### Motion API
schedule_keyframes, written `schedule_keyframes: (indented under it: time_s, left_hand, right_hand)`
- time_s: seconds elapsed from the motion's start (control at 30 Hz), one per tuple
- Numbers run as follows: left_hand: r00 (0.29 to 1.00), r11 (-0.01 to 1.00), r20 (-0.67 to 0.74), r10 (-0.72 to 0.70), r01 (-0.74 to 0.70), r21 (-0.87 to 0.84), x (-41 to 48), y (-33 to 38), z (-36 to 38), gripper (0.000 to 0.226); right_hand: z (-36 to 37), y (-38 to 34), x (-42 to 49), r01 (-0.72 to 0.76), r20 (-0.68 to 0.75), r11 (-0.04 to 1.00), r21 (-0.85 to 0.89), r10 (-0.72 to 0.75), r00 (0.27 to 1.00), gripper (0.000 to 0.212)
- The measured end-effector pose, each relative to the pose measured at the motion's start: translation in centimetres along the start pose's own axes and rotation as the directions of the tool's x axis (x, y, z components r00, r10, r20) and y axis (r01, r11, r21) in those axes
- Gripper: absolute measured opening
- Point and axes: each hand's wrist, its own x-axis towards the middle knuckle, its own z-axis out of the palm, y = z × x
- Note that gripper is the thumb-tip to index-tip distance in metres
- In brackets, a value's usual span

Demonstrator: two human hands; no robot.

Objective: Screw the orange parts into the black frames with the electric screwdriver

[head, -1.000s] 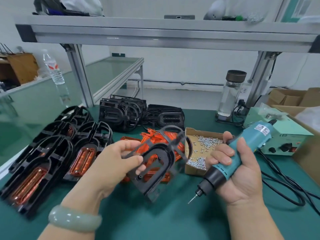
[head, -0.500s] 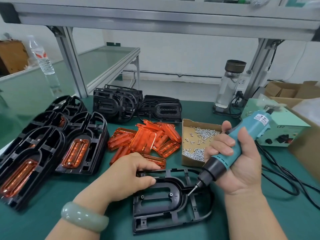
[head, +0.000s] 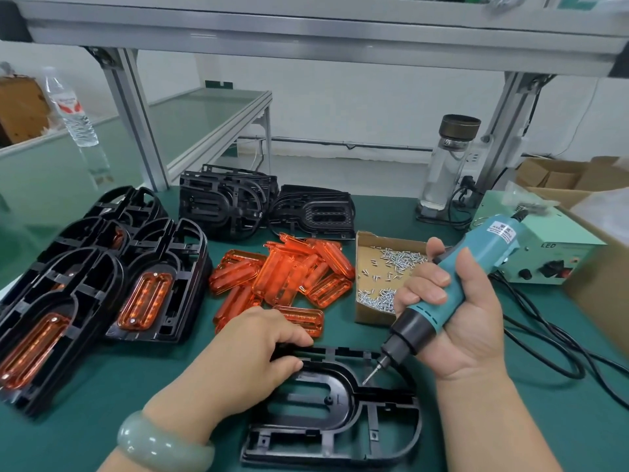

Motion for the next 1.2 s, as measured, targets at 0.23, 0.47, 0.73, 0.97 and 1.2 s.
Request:
schedule_keyframes:
  time_s: [0.23,0.47,0.73,0.97,1.2]
  left_hand:
    - [0.999,0.999,-0.023,-0.042,0.042,0.017,-0.1,0.1,-0.1,0.027]
    - [0.998,0.998,-0.035,-0.055,0.056,0.022,0.0,-0.1,-0.2,0.029]
    - [0.963,0.986,-0.215,-0.162,0.169,0.011,3.1,-0.3,-1.1,0.026]
    - [0.989,0.985,0.057,-0.133,0.126,0.12,5.5,0.7,0.7,0.044]
    - [0.99,0.984,-0.089,-0.108,0.119,0.135,5.1,0.5,0.8,0.042]
  right_hand:
    - [0.0,0.3,0.3,-0.013,-0.023,1.0,-0.008,0.013,1.0,0.02]
    - [0.0,0.5,0.1,-0.022,-0.029,1.0,-0.019,0.021,0.999,0.021]
    - [0.0,0.8,0.2,-0.029,-0.024,0.999,-0.014,0.029,0.999,0.021]
    - [0.1,1.0,0.4,-0.03,-0.043,1.0,-0.005,0.03,0.999,0.021]
    - [-0.2,0.9,0.5,-0.024,-0.053,1.0,-0.002,0.023,0.998,0.019]
